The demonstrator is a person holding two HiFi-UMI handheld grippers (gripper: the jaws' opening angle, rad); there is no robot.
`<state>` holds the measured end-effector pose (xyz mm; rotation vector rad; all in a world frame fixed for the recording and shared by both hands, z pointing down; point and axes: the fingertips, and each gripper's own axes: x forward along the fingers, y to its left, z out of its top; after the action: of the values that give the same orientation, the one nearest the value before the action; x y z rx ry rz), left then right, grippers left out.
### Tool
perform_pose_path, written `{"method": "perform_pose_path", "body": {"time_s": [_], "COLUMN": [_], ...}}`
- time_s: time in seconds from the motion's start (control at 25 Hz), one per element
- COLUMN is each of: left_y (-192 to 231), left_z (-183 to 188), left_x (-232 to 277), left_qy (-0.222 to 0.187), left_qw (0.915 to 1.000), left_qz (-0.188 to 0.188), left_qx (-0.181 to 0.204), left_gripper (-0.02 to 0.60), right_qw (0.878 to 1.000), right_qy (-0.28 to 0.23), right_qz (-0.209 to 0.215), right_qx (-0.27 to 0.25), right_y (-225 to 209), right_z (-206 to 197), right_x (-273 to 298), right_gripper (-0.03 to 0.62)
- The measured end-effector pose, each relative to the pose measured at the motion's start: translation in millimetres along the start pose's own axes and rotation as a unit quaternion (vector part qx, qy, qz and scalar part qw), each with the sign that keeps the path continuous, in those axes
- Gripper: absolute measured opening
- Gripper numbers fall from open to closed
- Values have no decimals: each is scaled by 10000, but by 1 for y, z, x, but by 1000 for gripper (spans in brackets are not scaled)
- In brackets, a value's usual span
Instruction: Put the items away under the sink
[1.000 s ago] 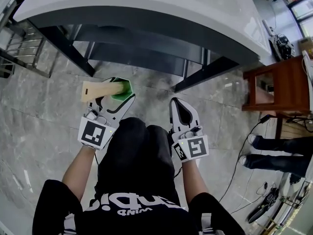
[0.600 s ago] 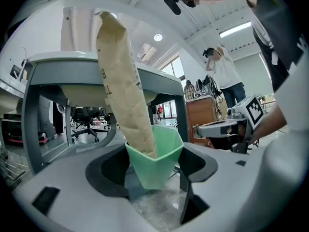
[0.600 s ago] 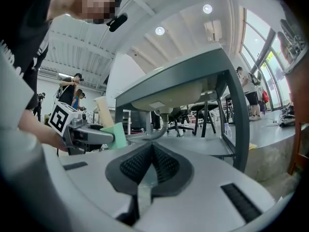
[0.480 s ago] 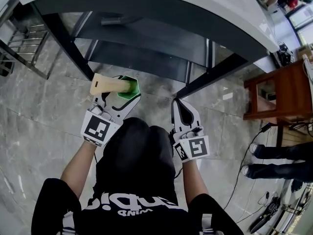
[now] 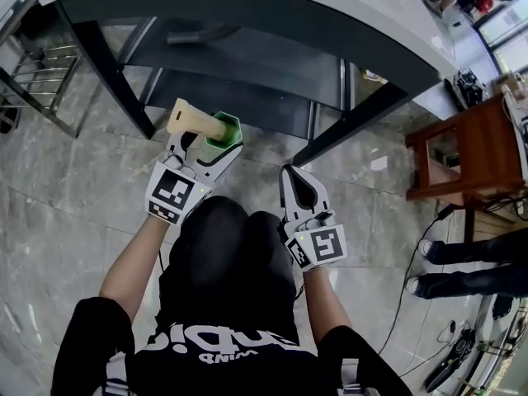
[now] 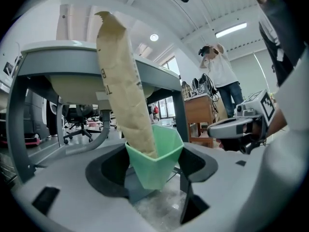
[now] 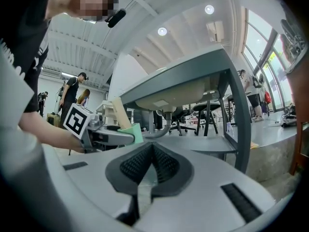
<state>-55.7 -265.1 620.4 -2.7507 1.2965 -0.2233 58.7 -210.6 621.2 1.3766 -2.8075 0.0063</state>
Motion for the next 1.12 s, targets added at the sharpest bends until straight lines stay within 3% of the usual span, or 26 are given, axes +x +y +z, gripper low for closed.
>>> {"method": "perform_pose_path", "body": {"time_s": [0.4,1.12], "left_y": [27,79], "left_z": [12,-3], "left_x": [70,165], "left_qy": [-122,248], "left_qw": [9999,9993], "left_qz": [5,231], "left_qx": [-30,-177], "left_gripper": [328,328], "right_qw": [9999,9996], "right_qy": [-99,-252], "right_qz": [-35,-116], "right_qx": [-2,88], "right_y": [6,4], "right_z": [6,13], "right_x": [0,16], "right_gripper": [17,18]}}
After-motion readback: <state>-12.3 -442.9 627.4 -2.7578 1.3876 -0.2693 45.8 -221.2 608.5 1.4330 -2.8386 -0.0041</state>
